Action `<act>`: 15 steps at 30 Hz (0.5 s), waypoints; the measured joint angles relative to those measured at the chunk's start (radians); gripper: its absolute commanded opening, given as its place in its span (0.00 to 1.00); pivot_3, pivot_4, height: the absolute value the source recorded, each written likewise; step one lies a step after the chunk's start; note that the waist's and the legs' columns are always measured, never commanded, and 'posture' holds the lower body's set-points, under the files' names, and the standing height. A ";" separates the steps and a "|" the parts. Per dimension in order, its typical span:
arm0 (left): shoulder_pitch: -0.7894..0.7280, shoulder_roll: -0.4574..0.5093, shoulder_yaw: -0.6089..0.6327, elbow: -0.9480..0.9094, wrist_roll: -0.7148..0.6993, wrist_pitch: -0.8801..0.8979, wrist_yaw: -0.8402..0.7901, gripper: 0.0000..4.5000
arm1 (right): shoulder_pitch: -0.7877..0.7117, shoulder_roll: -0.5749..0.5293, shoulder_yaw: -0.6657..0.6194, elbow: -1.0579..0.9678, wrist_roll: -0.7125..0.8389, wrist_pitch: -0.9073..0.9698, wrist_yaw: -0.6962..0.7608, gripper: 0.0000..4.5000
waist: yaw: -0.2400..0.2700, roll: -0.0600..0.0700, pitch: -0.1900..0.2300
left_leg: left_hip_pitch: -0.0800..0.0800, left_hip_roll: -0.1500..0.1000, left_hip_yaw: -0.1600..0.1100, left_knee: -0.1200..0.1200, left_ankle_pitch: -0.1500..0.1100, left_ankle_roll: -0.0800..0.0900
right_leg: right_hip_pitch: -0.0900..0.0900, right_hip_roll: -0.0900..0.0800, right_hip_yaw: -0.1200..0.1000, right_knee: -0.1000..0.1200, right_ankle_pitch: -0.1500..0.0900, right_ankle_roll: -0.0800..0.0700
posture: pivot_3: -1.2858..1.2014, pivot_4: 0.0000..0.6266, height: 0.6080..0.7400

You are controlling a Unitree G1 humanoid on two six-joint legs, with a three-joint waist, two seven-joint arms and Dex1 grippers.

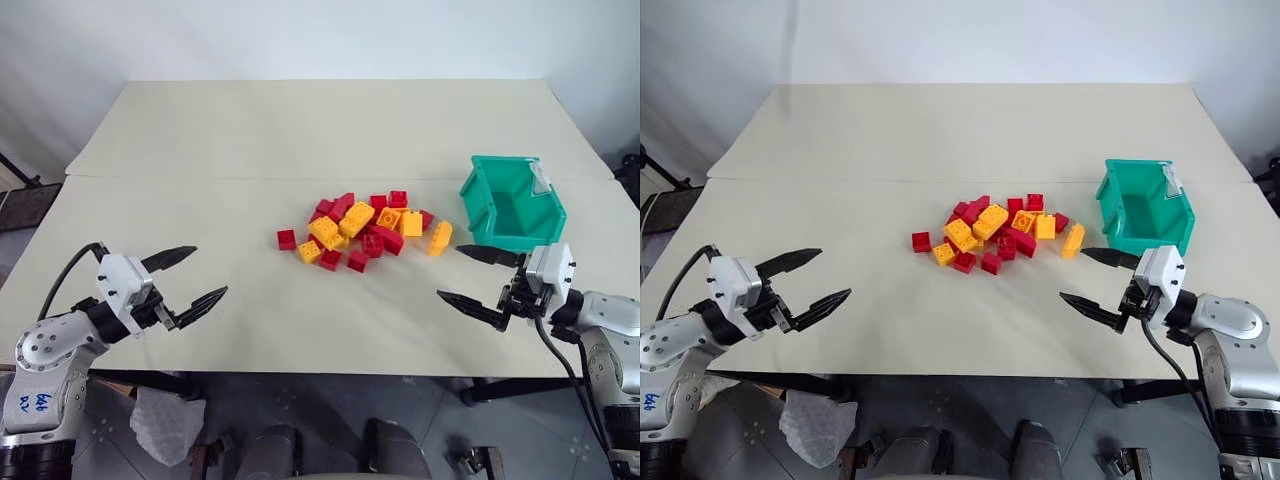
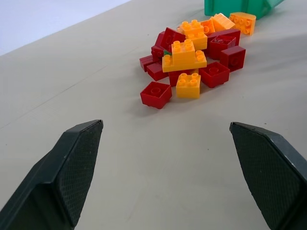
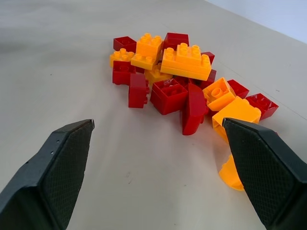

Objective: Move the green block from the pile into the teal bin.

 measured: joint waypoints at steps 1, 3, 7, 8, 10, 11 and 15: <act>0.002 0.000 0.000 0.000 0.001 0.000 0.002 1.00 | 0.000 0.000 0.001 -0.002 0.000 0.000 -0.002 1.00 | 0.000 0.000 0.000 | 0.000 0.000 0.000 0.000 0.000 0.000 | 0.000 0.000 0.000 0.000 0.000 0.000 | 0.52 0.24 1.00; 0.004 -0.001 0.000 -0.002 -0.001 0.004 0.008 1.00 | 0.000 0.000 0.002 -0.007 0.000 0.002 -0.004 1.00 | 0.000 0.000 0.000 | 0.000 0.000 0.000 0.000 0.000 0.000 | 0.000 0.000 0.000 0.000 0.000 0.000 | 0.52 0.24 1.00; 0.010 -0.014 0.005 -0.008 -0.036 0.042 0.016 1.00 | -0.014 0.008 0.016 -0.013 0.001 0.023 -0.016 1.00 | 0.000 0.000 0.000 | 0.000 0.000 0.000 0.000 0.000 0.000 | 0.000 0.000 0.000 0.000 0.000 0.000 | 0.52 0.24 1.00; 0.011 -0.019 0.009 -0.009 -0.044 0.048 0.019 1.00 | -0.020 0.018 0.021 -0.018 0.004 0.033 -0.022 1.00 | 0.000 0.000 0.000 | 0.000 0.000 0.000 0.000 0.000 0.000 | 0.000 0.000 0.000 0.000 0.000 0.000 | 0.52 0.24 1.00; 0.016 -0.023 0.016 -0.016 -0.051 0.059 0.028 1.00 | -0.040 0.040 0.029 -0.034 0.009 0.065 -0.042 1.00 | -0.001 0.000 0.000 | 0.000 0.000 0.000 0.000 0.000 0.000 | 0.000 0.000 0.000 0.000 0.000 0.000 | 0.52 0.24 1.00; 0.017 -0.028 0.021 -0.020 -0.055 0.063 0.037 1.00 | -0.051 0.044 0.035 -0.039 0.010 0.077 -0.049 1.00 | -0.001 0.000 0.000 | 0.000 0.000 0.000 0.000 0.000 0.000 | 0.000 0.000 0.000 0.000 0.000 0.000 | 0.52 0.24 1.00; 0.024 -0.074 0.063 -0.041 -0.069 0.085 0.114 1.00 | -0.125 0.097 0.096 -0.076 0.005 0.141 -0.107 0.88 | -0.003 0.000 0.000 | 0.000 0.001 0.000 0.000 0.000 -0.001 | -0.001 0.000 0.000 0.001 0.000 0.000 | 0.52 0.24 1.00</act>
